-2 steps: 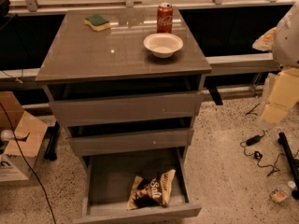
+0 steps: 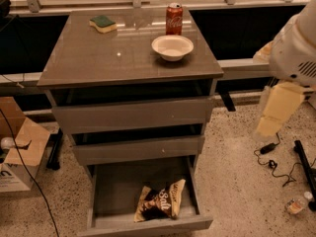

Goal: Pick brown chip bag from bottom drawer and place on counter

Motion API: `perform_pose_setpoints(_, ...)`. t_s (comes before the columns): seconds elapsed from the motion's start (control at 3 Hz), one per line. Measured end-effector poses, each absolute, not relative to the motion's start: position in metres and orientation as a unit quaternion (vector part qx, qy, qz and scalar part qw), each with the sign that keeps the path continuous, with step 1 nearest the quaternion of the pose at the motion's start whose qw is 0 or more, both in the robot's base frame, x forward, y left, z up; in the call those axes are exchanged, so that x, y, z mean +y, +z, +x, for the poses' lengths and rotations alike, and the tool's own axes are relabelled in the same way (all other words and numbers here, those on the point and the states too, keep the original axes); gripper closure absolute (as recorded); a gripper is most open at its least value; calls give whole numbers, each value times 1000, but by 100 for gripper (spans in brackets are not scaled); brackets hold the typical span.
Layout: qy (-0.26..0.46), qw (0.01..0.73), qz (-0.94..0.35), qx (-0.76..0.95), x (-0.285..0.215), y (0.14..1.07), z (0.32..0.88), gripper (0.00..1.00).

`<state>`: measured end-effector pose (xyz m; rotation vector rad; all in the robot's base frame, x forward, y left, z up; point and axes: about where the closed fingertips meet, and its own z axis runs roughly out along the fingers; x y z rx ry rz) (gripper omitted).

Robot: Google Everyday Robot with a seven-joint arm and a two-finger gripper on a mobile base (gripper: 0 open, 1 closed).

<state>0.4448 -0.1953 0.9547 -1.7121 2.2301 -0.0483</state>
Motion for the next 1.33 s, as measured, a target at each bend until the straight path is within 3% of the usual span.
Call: perform_pose_setpoints(1.33,64,188,-583,788,-157,837,482,0)
